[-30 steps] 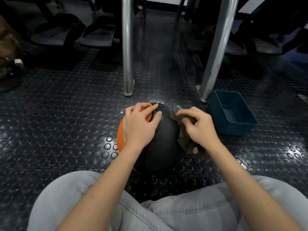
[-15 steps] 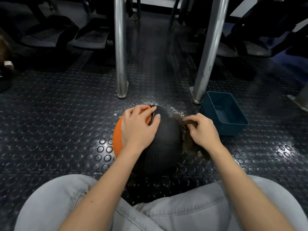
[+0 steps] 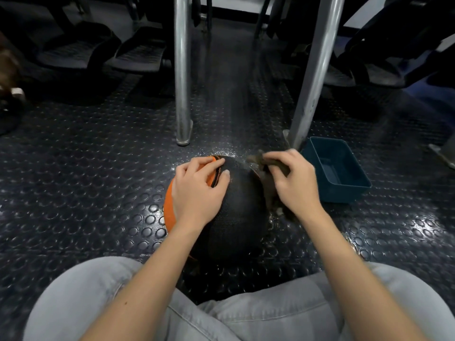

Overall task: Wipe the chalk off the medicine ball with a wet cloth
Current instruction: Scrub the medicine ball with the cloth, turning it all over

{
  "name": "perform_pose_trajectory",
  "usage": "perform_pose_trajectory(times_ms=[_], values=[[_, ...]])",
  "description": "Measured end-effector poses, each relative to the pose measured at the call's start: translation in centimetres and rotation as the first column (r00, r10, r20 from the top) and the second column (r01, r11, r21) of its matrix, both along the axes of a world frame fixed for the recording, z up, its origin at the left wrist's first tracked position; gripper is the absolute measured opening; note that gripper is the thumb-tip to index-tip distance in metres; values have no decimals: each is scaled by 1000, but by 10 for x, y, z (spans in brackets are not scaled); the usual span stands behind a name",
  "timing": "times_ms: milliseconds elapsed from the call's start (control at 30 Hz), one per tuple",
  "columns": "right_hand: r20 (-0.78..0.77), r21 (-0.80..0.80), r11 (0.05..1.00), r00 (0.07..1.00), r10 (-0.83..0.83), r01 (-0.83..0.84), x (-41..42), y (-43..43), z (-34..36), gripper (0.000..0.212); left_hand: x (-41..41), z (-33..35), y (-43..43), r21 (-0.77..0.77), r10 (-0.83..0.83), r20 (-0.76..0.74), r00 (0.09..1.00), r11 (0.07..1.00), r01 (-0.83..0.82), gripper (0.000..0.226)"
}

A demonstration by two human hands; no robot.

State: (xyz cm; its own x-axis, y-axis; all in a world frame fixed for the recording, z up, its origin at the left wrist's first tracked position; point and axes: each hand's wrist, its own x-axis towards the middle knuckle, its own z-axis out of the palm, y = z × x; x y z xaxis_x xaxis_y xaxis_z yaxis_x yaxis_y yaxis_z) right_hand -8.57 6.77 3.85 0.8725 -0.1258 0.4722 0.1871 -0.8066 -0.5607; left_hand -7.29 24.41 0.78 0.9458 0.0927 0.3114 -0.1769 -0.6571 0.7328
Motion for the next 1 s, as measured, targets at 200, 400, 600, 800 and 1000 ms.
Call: perform_pose_trajectory(times_ms=[200, 400, 600, 800, 1000], values=[[-320, -125, 992, 947, -14, -28, 12, -11, -9, 29, -1, 2, -5, 34, -22, 25, 999, 999, 21, 27], [-45, 115, 990, 996, 82, -77, 2, -9, 19, 28, 0, 3, -7, 51, -19, 10, 1000, 999, 18, 29], [-444, -33, 999, 896, -13, -2, 11, -25, -4, 35, 1, 4, -6, 44, -14, 12, 1000, 999, 13, 28], [-140, 568, 787, 914, 380, -241, -2, -8, 20, 37, 2, 4, -7, 53, -21, 8, 1000, 998, 21, 28], [-302, -88, 986, 947, 106, -138, 12, -30, -1, 35, 1, 5, -10, 52, -33, -5, 999, 998, 33, 28]])
